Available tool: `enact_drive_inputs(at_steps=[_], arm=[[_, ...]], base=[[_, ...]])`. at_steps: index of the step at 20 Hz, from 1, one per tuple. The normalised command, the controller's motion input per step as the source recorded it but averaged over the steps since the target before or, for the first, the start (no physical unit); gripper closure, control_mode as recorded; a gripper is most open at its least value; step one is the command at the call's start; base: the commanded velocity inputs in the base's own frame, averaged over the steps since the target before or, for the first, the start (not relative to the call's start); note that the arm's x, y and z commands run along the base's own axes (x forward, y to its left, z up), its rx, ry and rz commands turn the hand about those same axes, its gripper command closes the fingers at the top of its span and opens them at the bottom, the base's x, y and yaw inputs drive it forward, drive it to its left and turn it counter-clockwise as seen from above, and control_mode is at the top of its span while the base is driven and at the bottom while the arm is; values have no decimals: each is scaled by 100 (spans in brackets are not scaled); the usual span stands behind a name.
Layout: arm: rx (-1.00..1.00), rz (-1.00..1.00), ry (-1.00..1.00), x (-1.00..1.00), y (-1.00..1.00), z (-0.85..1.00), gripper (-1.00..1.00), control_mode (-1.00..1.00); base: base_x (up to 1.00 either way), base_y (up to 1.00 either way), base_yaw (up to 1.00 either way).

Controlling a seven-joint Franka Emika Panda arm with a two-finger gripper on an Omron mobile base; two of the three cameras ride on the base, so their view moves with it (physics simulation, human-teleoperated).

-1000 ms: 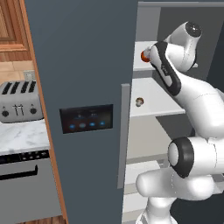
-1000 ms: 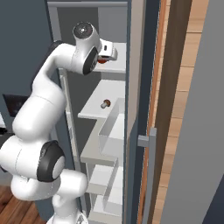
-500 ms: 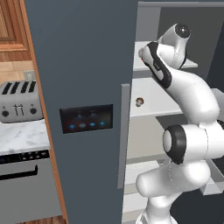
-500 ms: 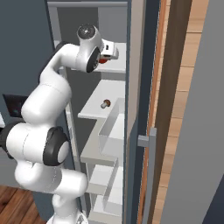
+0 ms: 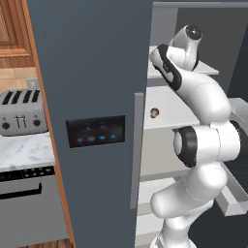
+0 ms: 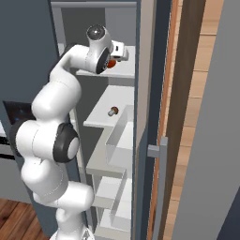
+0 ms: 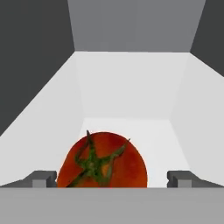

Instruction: Place the cold items (tomato and mushroom) from the fridge in one tupperware on the dining counter. Place the warm items (kebab skewer and hot dog) in the stove area in another tupperware.

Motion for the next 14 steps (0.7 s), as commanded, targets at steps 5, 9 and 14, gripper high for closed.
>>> enact_drive_inputs(at_steps=[5, 9, 14], arm=[[0, 0, 3, 6, 0, -18, -100, -100], [1, 0, 5, 0, 0, -18, -100, -100], [2, 0, 0, 0, 0, -9, -100, -100]], base=[[0, 0, 0], [0, 0, 0], [0, 0, 0]])
